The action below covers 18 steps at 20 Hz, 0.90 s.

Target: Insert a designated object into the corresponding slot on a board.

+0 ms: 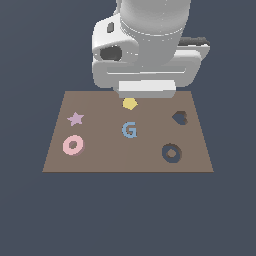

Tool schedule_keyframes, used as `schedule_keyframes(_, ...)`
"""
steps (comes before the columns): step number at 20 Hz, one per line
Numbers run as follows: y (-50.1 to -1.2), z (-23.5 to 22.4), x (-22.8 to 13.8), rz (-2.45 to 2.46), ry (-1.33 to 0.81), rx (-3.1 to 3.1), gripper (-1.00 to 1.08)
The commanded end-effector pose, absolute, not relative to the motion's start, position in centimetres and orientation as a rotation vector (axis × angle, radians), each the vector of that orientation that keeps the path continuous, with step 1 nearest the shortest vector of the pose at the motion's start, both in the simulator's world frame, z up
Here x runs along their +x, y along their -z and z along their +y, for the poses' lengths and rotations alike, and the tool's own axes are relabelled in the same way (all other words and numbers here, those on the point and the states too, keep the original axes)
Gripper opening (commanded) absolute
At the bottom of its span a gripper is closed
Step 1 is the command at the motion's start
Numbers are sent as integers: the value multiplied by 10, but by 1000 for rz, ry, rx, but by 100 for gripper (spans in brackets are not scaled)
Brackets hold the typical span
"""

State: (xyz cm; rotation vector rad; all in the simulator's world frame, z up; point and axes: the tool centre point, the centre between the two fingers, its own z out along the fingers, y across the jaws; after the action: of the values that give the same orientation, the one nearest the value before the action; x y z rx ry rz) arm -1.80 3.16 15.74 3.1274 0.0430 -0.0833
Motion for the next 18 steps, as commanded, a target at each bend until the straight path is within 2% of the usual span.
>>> schedule_keyframes(1, -157, 32, -18, 43, 83, 3127, 100)
schedule_keyframes(9, -145, 10, -8, 23, 74, 3128, 100)
schedule_keyframes(18, -107, -57, 24, -39, 45, 3131, 100)
